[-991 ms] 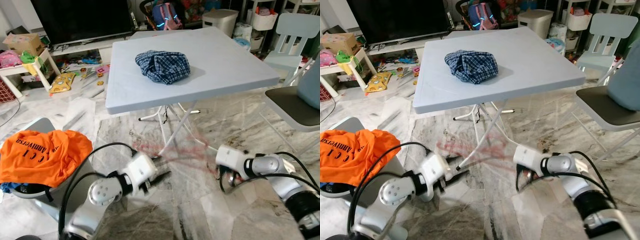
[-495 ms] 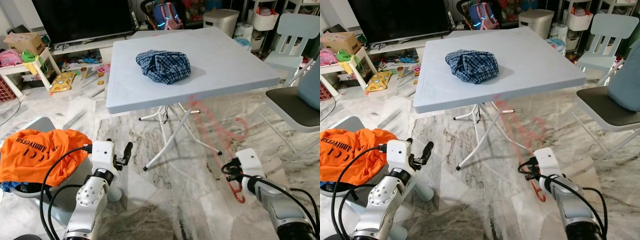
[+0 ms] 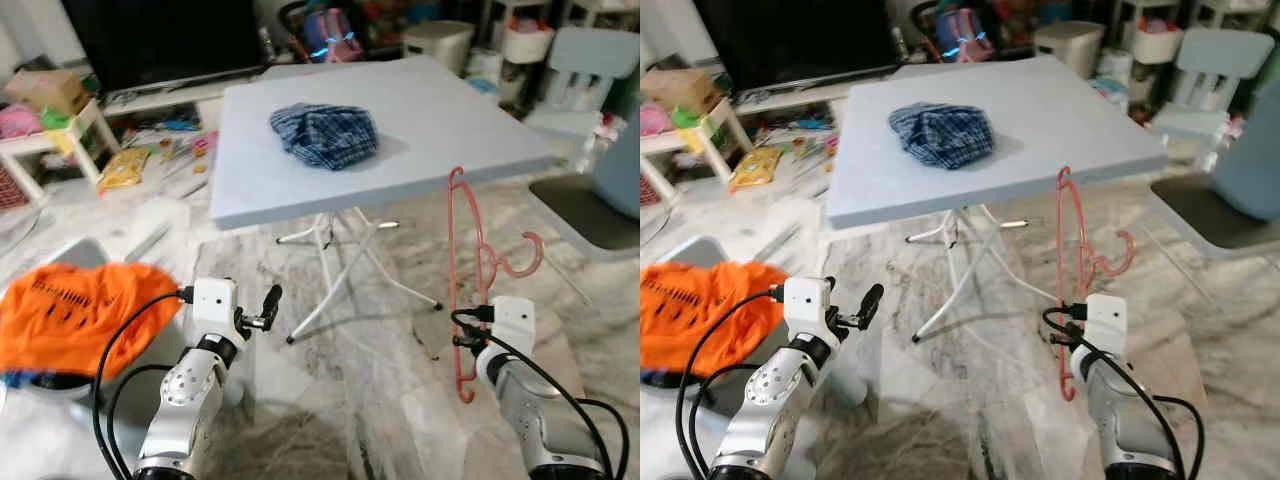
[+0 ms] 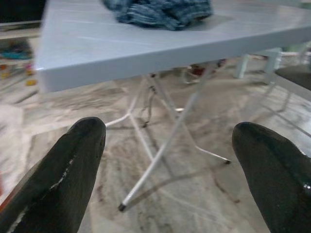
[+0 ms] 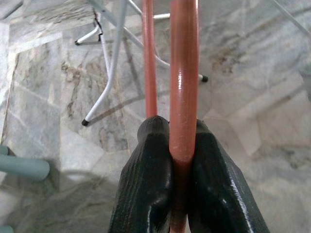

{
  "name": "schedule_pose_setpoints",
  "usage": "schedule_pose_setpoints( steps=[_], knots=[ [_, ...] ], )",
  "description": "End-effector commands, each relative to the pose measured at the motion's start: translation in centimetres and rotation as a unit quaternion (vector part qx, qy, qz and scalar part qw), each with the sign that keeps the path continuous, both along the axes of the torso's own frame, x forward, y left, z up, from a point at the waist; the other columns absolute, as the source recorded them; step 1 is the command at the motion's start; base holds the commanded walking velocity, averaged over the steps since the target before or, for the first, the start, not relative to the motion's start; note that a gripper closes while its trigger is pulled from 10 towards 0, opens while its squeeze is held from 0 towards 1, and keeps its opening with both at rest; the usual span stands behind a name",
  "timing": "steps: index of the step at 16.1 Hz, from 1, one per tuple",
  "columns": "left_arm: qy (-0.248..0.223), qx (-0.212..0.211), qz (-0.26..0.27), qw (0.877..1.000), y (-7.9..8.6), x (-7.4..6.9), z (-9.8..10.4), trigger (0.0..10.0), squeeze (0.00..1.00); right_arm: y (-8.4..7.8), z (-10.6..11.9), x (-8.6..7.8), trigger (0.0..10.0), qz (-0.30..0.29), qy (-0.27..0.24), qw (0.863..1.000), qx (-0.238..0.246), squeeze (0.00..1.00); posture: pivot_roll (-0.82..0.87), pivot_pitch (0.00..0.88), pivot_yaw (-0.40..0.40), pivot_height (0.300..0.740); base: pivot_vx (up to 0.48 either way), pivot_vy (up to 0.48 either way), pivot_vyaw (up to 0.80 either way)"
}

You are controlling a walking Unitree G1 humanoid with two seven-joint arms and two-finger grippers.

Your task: Hang hanger

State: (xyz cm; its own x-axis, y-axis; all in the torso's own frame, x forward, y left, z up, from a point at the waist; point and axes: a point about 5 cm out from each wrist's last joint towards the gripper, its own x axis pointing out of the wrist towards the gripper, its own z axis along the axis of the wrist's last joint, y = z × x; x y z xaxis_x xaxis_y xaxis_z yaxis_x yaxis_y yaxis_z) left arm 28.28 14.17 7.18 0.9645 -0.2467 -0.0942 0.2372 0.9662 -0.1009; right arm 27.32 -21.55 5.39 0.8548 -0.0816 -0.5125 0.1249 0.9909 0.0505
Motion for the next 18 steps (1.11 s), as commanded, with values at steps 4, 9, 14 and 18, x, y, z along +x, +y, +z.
schedule_pose_setpoints(
  steps=[4,9,14,18],
  knots=[
    [0.006,-0.006,-0.012,1.000,0.11,-0.07,-0.03,10.0,0.00,-0.65,1.53,0.69,10.0,-0.024,-0.015,0.999,-0.016,0.00,-0.19,0.000,0.093,0.740,0.000,0.188,-0.78],
    [0.016,-0.010,-0.021,1.000,0.22,-0.12,-0.27,10.0,0.00,-0.43,1.65,0.77,10.0,-0.025,-0.012,0.999,-0.035,0.00,-0.20,0.000,0.093,0.740,0.000,0.259,-0.76],
    [0.018,-0.014,-0.021,1.000,0.03,0.06,-0.25,10.0,0.00,-0.37,1.68,0.74,10.0,-0.027,-0.010,0.999,-0.036,0.00,-0.20,0.000,0.093,0.740,0.000,0.259,-0.76],
    [0.020,-0.019,-0.028,0.999,-0.19,0.00,-0.36,10.0,0.00,-0.37,1.75,0.89,10.0,-0.027,-0.011,0.999,-0.036,0.00,-0.20,0.000,0.092,0.740,0.000,0.000,-0.76]
  ],
)
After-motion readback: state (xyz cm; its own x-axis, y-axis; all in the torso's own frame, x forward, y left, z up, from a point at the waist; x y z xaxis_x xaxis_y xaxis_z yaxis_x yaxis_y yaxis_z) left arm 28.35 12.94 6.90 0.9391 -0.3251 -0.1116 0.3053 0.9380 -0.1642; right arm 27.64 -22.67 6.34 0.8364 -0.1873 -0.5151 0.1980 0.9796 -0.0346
